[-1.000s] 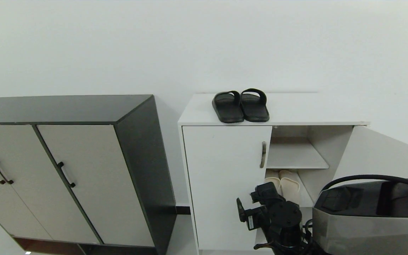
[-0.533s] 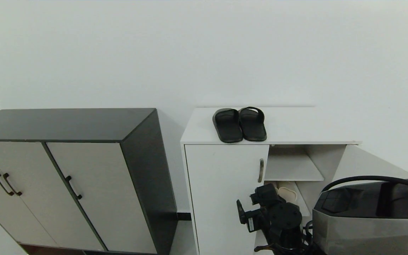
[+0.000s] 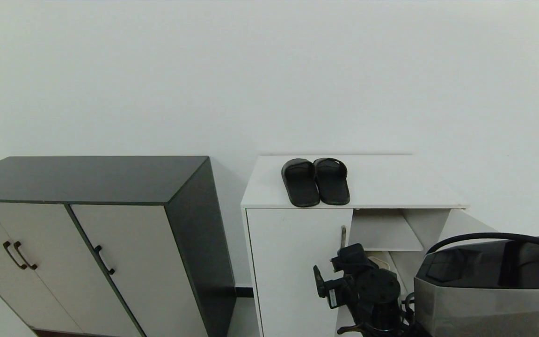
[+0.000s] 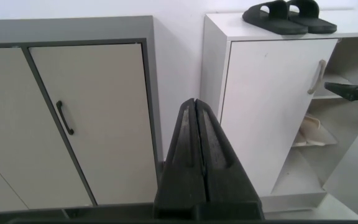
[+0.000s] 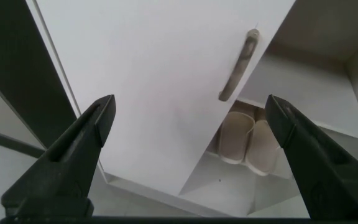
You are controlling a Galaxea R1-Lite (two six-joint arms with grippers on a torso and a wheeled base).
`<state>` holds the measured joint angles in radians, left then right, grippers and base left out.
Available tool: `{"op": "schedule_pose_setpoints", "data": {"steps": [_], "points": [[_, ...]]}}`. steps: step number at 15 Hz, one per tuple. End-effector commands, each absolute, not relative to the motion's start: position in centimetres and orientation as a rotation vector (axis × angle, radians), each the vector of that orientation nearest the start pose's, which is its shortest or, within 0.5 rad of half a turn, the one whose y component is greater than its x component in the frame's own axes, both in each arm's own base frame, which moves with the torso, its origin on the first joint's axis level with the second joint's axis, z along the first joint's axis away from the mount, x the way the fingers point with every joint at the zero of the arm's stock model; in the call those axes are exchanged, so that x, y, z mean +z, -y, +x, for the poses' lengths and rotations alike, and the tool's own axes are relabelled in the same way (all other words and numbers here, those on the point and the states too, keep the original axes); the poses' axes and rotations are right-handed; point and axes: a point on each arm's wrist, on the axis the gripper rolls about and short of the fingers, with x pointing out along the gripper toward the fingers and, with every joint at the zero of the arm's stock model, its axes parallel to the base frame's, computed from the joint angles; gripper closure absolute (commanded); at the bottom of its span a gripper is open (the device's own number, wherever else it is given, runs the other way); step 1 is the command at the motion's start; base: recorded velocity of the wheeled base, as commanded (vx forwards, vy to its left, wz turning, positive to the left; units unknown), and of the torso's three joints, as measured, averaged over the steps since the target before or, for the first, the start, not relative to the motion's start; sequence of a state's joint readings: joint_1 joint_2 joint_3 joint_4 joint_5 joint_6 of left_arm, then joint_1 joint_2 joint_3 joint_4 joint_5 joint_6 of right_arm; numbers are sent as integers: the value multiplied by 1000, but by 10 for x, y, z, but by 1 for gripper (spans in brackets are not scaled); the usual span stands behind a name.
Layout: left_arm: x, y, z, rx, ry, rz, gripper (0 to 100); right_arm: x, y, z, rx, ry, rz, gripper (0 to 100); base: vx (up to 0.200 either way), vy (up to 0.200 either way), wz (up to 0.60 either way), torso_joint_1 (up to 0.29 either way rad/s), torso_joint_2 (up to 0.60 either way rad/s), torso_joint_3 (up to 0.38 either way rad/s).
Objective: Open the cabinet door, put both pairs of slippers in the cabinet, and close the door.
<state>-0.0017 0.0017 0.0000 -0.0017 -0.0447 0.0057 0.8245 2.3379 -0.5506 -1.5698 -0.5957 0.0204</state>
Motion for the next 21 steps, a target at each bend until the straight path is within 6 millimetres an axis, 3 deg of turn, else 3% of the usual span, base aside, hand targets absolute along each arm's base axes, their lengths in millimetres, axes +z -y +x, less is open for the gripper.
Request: {"op": "schedule_pose_setpoints", "data": {"steps": [1, 2, 5, 6, 7, 9, 11, 12, 17, 21], "points": [[76, 1, -23, -46, 0, 6, 100, 10, -242, 241, 232, -161, -110, 0, 0, 0, 0, 0, 0, 0], [76, 1, -23, -48, 0, 6, 100, 18, -242, 241, 234, -144, -101, 0, 0, 0, 0, 0, 0, 0], [76, 1, -23, -48, 0, 8, 100, 71, -240, 238, 240, -49, -61, 0, 0, 0, 0, 0, 0, 0], [76, 1, -23, -48, 0, 8, 100, 94, -238, 233, 246, -90, -88, 0, 0, 0, 0, 0, 0, 0], [76, 1, -23, -46, 0, 6, 100, 104, -237, 232, 245, -114, -97, 0, 0, 0, 0, 0, 0, 0], [76, 1, -23, -48, 0, 8, 100, 153, -237, 228, 227, -212, -26, 0, 0, 0, 0, 0, 0, 0], [76, 1, -23, -48, 0, 9, 100, 183, -245, 228, 200, -285, 75, 0, 0, 0, 0, 0, 0, 0], [76, 1, -23, -48, 0, 15, 100, 188, -250, 231, 141, -293, 100, 0, 0, 0, 0, 0, 0, 0], [76, 1, -23, -48, 0, 14, 100, 160, -267, 242, 70, -279, 95, 0, 0, 0, 0, 0, 0, 0], [76, 1, -23, -48, 0, 14, 100, 150, -269, 242, 76, -281, 82, 0, 200, 0, 0, -1, 0, 4]]}}
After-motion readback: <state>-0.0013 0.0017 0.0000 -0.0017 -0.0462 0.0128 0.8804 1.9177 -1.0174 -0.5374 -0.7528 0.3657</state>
